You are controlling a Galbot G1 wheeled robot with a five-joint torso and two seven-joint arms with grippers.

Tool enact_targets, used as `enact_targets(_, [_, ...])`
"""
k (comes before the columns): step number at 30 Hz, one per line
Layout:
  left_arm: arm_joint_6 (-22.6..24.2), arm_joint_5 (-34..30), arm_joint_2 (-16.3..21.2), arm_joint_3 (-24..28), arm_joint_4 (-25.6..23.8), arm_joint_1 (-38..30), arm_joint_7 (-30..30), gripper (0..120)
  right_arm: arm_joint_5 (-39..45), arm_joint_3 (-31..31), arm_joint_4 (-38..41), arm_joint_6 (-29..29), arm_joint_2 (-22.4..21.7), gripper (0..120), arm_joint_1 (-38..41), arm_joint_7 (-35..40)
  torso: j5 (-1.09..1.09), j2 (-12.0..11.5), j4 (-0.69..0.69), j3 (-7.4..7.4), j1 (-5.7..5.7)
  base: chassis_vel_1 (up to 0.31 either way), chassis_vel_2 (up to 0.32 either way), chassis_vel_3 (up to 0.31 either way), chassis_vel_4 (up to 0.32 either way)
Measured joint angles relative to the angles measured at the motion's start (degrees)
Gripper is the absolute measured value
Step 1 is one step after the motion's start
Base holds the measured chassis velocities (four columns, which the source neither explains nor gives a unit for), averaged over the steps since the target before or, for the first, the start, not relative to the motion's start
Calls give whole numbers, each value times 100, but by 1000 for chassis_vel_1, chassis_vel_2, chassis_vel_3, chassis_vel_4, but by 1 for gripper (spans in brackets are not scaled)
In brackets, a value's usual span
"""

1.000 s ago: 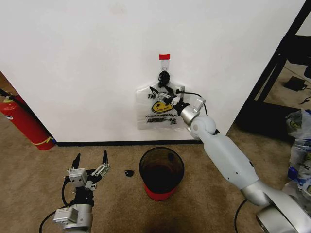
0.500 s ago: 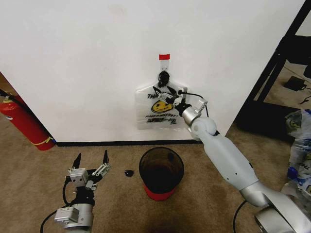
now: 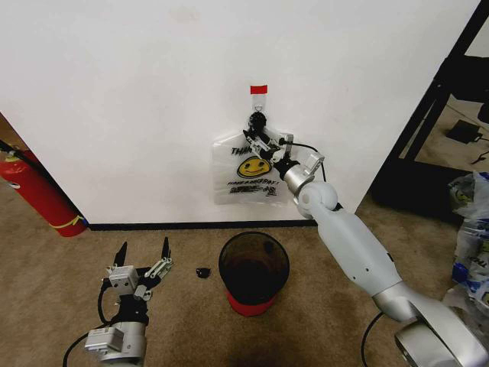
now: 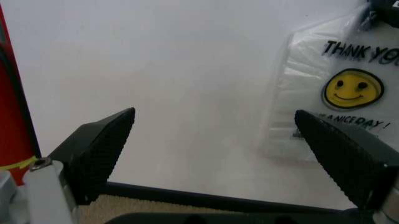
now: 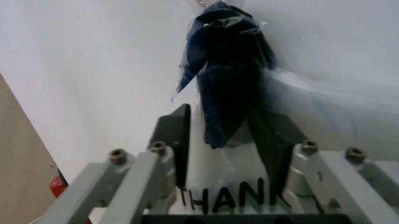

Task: Pick up the garbage bag from the wall and place it over the trash bin.

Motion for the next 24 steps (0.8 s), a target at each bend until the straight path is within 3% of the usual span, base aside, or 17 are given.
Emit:
enact_targets(9, [1,-2,4,34,9,-33,2,100,0,5,84,-30,-52,1,-83,37,0,0,0,0,0,0,0,0,0])
enact_targets(24, [-10,-9,-2,33,-12,-12,1,100,62,42,614,-30,-289,0,-409,148,1,0,0,0,0,0,0,0,0])
